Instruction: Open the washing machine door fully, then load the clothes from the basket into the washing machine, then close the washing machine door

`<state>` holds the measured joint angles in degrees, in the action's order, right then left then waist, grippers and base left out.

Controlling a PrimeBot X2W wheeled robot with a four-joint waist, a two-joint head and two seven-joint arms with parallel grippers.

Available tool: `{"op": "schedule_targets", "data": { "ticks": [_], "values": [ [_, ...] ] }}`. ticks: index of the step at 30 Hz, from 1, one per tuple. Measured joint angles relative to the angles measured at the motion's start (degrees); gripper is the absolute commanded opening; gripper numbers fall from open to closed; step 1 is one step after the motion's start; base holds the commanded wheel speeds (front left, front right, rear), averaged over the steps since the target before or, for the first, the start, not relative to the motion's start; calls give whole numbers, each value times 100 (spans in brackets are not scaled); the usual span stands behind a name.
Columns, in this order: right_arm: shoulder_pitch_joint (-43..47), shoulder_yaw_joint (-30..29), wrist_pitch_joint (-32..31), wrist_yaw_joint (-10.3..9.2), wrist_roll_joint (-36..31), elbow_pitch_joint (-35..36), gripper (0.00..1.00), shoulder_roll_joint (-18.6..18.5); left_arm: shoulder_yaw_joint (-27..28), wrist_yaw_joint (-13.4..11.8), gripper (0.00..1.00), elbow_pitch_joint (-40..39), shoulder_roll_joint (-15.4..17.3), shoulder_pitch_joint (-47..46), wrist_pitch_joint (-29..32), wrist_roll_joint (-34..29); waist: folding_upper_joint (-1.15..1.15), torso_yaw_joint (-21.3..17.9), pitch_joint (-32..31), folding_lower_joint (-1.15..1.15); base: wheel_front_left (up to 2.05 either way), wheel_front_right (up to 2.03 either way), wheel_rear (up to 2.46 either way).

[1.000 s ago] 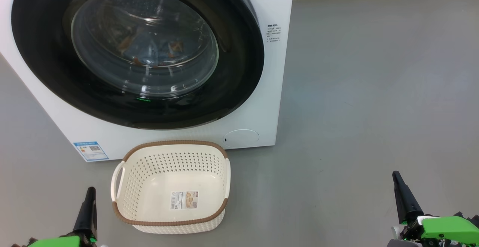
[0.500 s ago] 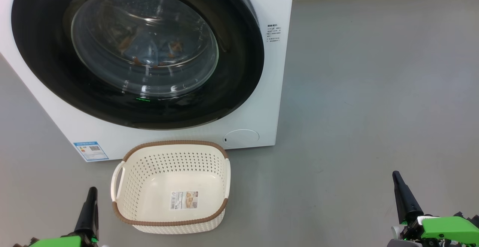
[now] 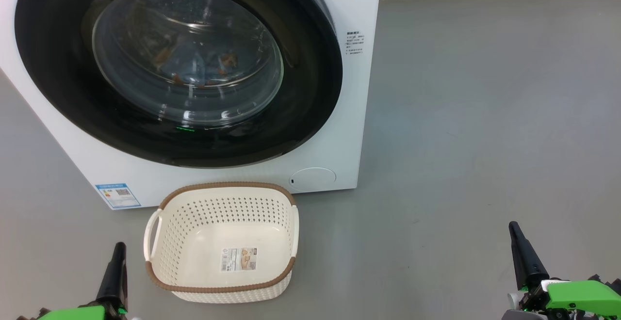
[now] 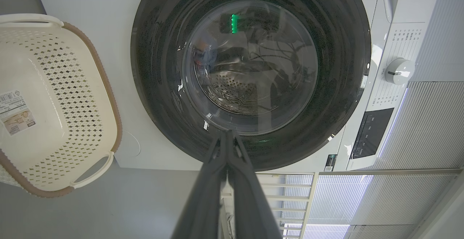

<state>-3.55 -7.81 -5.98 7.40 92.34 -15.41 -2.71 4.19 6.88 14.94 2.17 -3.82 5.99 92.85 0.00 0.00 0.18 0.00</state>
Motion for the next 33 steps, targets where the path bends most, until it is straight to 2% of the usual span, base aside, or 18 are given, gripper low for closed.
{"op": "schedule_targets", "data": {
  "ticks": [33],
  "values": [
    [-1, -3, -5, 0, 0, 0, 0, 2, 14, 1, 0, 0, -2, 0, 5, -1, 0, 0, 0, 0, 0, 0, 0]
  ]
}}
